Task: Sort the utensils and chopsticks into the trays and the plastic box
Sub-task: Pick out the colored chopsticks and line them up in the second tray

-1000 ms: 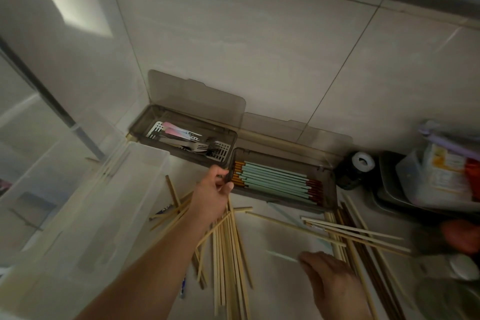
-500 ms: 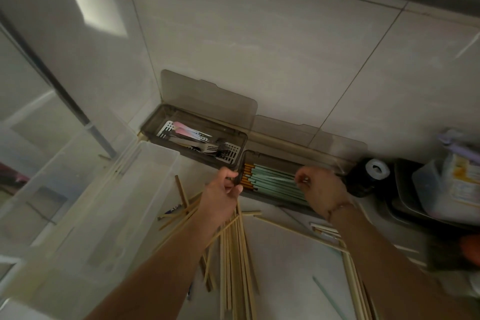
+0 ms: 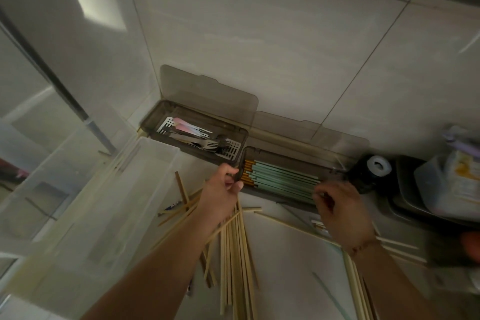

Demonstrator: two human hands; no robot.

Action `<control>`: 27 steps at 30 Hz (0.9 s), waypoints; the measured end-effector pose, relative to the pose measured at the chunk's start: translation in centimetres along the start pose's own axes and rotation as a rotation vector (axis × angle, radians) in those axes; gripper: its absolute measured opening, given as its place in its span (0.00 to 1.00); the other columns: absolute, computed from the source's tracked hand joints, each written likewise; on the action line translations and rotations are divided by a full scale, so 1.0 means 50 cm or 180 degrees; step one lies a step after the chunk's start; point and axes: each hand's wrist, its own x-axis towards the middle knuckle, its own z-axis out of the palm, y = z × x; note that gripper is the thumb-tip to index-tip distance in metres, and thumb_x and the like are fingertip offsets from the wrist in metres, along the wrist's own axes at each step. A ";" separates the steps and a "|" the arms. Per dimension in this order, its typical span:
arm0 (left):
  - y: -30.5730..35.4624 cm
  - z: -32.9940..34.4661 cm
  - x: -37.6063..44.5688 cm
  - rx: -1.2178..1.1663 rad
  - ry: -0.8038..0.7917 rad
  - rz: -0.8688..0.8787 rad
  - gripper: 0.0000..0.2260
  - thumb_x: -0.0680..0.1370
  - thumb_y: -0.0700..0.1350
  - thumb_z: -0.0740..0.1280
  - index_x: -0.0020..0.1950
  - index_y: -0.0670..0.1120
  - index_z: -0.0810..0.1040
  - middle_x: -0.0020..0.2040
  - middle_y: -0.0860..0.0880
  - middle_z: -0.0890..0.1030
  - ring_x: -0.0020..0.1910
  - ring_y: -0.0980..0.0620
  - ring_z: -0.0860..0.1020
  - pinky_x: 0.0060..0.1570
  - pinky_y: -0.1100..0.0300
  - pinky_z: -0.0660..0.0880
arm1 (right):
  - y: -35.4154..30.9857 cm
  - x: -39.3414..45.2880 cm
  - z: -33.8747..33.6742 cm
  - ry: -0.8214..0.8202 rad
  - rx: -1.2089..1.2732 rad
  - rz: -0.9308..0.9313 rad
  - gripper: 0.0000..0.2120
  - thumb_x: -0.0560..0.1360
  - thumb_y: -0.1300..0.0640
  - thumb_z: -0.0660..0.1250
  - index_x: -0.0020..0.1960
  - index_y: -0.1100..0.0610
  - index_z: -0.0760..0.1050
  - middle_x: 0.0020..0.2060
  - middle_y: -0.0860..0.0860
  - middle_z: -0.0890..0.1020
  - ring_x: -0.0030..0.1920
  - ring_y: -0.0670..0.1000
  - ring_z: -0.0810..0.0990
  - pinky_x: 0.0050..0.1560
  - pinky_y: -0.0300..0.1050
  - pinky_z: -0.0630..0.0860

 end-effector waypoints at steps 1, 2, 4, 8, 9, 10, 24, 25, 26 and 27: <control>0.001 0.000 0.001 0.0008 -0.0011 -0.0011 0.12 0.78 0.45 0.67 0.52 0.62 0.69 0.46 0.61 0.76 0.50 0.61 0.76 0.41 0.67 0.70 | 0.000 -0.037 -0.012 0.0112 -0.0016 0.0004 0.02 0.72 0.59 0.69 0.43 0.53 0.80 0.42 0.48 0.80 0.44 0.49 0.75 0.44 0.42 0.74; 0.001 0.000 0.002 0.0025 -0.0010 -0.0014 0.12 0.78 0.44 0.67 0.53 0.60 0.70 0.46 0.61 0.76 0.50 0.59 0.76 0.41 0.67 0.70 | 0.001 -0.078 -0.021 0.0157 -0.0066 0.0035 0.03 0.73 0.56 0.67 0.43 0.52 0.80 0.42 0.48 0.80 0.43 0.50 0.76 0.44 0.44 0.75; 0.002 0.001 0.002 0.0086 0.0003 0.0001 0.11 0.78 0.44 0.67 0.55 0.58 0.70 0.48 0.59 0.77 0.50 0.58 0.77 0.43 0.65 0.71 | 0.002 -0.162 -0.032 0.0014 -0.0309 0.0106 0.09 0.72 0.50 0.63 0.43 0.50 0.81 0.42 0.47 0.82 0.44 0.53 0.79 0.44 0.45 0.77; 0.002 0.002 -0.003 0.0060 0.0019 0.0022 0.11 0.78 0.44 0.67 0.55 0.58 0.70 0.47 0.60 0.78 0.48 0.60 0.77 0.41 0.63 0.71 | 0.007 -0.297 -0.044 -0.0609 -0.0963 0.0223 0.14 0.64 0.42 0.62 0.40 0.48 0.83 0.43 0.47 0.83 0.44 0.57 0.82 0.38 0.47 0.80; 0.002 0.002 -0.004 0.0054 0.0025 0.0030 0.10 0.78 0.45 0.67 0.54 0.58 0.70 0.47 0.60 0.78 0.47 0.61 0.76 0.39 0.64 0.70 | 0.008 -0.318 -0.047 -0.0764 -0.1055 0.0315 0.15 0.62 0.41 0.62 0.39 0.47 0.83 0.44 0.47 0.83 0.43 0.57 0.82 0.37 0.47 0.80; 0.003 0.002 -0.004 0.0048 0.0026 0.0039 0.10 0.78 0.45 0.67 0.54 0.59 0.70 0.46 0.61 0.78 0.47 0.62 0.76 0.38 0.65 0.69 | 0.008 -0.334 -0.049 -0.0880 -0.1141 0.0395 0.16 0.61 0.41 0.61 0.39 0.48 0.82 0.44 0.48 0.83 0.42 0.58 0.82 0.37 0.48 0.80; 0.005 0.000 -0.003 0.0197 0.0010 0.0051 0.10 0.78 0.45 0.67 0.54 0.58 0.70 0.50 0.58 0.78 0.45 0.63 0.75 0.37 0.68 0.65 | -0.040 -0.336 -0.054 -0.0737 -0.1430 0.0860 0.06 0.58 0.54 0.73 0.34 0.55 0.80 0.38 0.52 0.82 0.37 0.61 0.81 0.28 0.50 0.78; 0.005 0.000 -0.002 0.0206 0.0013 0.0066 0.10 0.78 0.45 0.67 0.54 0.57 0.70 0.50 0.58 0.78 0.46 0.61 0.76 0.37 0.67 0.66 | -0.044 -0.325 -0.056 -0.0683 -0.1421 0.0771 0.04 0.60 0.55 0.73 0.34 0.54 0.80 0.37 0.51 0.82 0.38 0.60 0.81 0.28 0.49 0.77; 0.005 0.000 -0.002 0.0211 0.0014 0.0076 0.10 0.78 0.45 0.67 0.54 0.57 0.70 0.51 0.57 0.79 0.47 0.59 0.77 0.39 0.65 0.68 | -0.046 -0.311 -0.058 -0.0686 -0.1360 0.0736 0.07 0.60 0.57 0.76 0.35 0.53 0.79 0.35 0.50 0.81 0.38 0.59 0.81 0.29 0.48 0.77; 0.004 0.001 -0.002 0.0216 0.0012 0.0081 0.10 0.78 0.45 0.67 0.54 0.57 0.70 0.51 0.56 0.79 0.49 0.57 0.77 0.42 0.62 0.70 | -0.049 -0.294 -0.059 -0.0696 -0.1280 0.0702 0.11 0.59 0.59 0.78 0.36 0.53 0.78 0.32 0.49 0.80 0.37 0.58 0.81 0.28 0.47 0.76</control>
